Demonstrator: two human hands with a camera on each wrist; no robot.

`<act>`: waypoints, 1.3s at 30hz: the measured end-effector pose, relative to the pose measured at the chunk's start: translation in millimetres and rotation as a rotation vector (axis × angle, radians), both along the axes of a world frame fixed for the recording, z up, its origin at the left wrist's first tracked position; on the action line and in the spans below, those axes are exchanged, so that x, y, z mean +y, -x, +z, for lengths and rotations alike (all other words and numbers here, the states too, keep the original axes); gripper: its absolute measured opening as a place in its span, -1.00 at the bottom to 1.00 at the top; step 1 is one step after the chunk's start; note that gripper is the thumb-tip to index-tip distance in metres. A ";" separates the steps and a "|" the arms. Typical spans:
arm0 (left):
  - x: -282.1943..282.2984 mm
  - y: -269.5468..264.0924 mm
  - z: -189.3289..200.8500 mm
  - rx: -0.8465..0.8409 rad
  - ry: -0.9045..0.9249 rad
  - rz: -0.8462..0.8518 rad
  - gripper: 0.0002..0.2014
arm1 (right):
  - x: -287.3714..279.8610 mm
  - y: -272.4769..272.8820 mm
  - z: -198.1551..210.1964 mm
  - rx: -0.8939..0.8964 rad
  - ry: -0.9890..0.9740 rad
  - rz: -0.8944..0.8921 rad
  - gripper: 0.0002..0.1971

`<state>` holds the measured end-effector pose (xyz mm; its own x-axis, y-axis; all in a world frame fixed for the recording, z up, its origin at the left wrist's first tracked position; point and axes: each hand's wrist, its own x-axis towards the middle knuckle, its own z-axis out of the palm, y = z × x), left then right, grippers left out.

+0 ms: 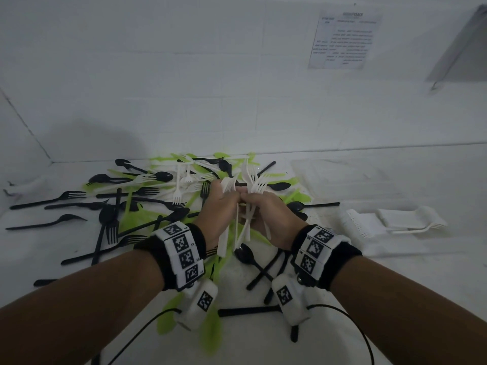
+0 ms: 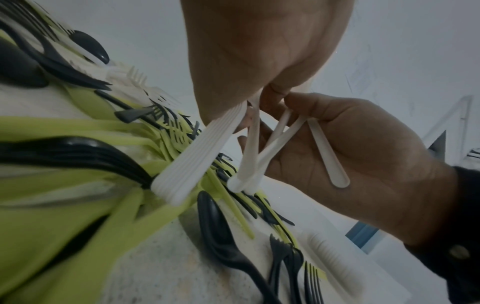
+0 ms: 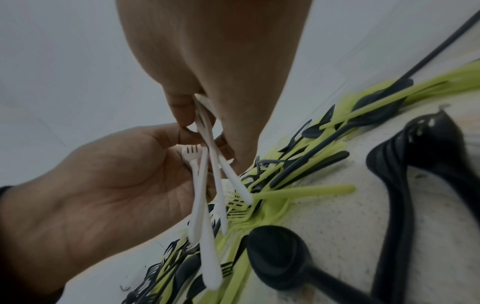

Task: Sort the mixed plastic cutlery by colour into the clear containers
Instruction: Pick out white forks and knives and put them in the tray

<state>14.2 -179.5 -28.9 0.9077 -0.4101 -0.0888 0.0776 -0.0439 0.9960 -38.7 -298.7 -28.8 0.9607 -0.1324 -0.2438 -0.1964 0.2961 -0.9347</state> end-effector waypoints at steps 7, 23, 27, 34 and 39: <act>10.5 -5.8 2.1 0.087 0.057 0.067 -0.88 | 1.7 -1.9 1.5 -0.015 0.107 -0.197 -0.77; 11.4 -8.3 3.2 0.240 0.170 0.113 -0.84 | 16.0 -0.9 -0.7 -0.011 0.253 -0.044 -0.82; 14.2 -11.8 1.0 0.233 0.168 0.135 -0.79 | 11.3 1.3 3.4 -0.043 0.205 -0.079 -0.82; 5.8 -9.0 0.9 0.204 0.197 0.030 -0.71 | 13.8 3.5 1.4 -0.100 0.337 -0.102 -0.82; -1.1 -11.5 1.5 0.217 0.208 0.067 -0.69 | 18.9 -0.9 -1.4 -0.141 0.351 -0.141 -0.81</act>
